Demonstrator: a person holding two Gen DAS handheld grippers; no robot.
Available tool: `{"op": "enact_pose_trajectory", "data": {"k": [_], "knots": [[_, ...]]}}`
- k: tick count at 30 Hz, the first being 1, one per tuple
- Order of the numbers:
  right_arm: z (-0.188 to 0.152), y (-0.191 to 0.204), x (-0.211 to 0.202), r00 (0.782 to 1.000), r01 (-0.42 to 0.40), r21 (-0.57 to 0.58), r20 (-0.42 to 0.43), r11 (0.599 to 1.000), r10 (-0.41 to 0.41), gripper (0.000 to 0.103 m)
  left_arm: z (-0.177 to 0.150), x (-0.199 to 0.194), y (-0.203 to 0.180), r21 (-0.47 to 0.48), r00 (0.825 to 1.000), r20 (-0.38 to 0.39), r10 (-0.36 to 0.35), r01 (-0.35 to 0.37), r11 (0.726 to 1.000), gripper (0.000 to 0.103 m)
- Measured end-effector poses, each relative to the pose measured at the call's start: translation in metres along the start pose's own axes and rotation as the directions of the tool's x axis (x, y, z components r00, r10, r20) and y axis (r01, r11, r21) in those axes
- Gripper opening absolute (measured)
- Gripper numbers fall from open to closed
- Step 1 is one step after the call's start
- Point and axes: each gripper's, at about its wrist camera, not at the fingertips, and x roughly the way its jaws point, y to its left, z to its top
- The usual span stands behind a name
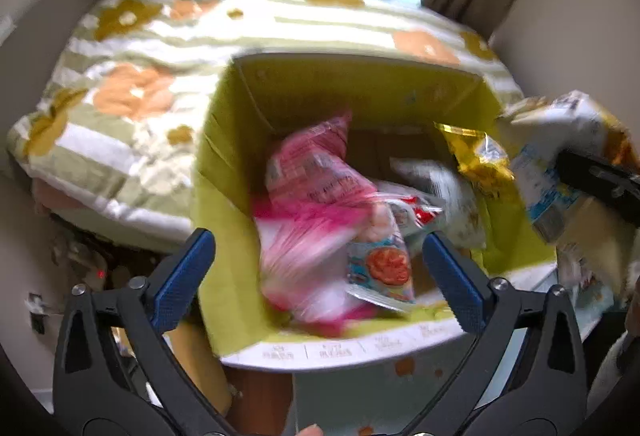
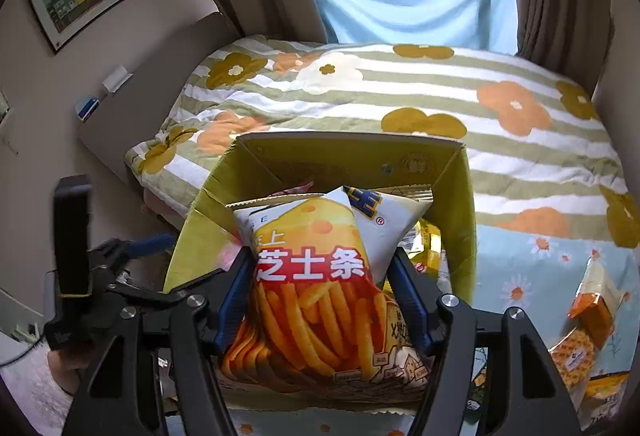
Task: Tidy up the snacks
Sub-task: 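Open both tools over the yellow box to drop the bags, then move both open tools back to the remaining snacks on the bed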
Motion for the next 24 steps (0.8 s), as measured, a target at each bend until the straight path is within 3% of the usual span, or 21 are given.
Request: {"op": "enact_pose_trajectory", "data": {"k": [14,16,17,18,24], "knots": [[0.002,0.007,0.023,0.998,-0.022,-0.011,-0.067,1.0,0.022,0.064,-0.016,-0.012,0.005,-0.005,0.999,-0.015,0.044,-0.044,0.999,0.103],[0.002,0.009,0.024,0.999,-0.013,-0.02,-0.053,1.0,0.012,0.076,-0.018,-0.015,0.004,-0.007,0.999,-0.016,0.048,-0.048,0.999,0.103],[0.001,0.01,0.023,0.999,0.007,-0.034,-0.032,0.999,-0.008,0.093,-0.019,-0.016,0.004,-0.008,0.999,-0.015,0.049,-0.049,0.999,0.103],[0.0,0.011,0.021,1.0,0.019,-0.047,-0.015,0.999,-0.02,0.103,-0.019,-0.016,0.005,-0.008,0.999,-0.018,0.049,-0.05,0.999,0.103],[-0.013,0.011,0.013,0.998,0.051,-0.103,0.028,0.993,-0.048,0.103,-0.025,-0.022,0.002,-0.009,0.998,-0.021,0.054,-0.055,0.998,0.103]]}}
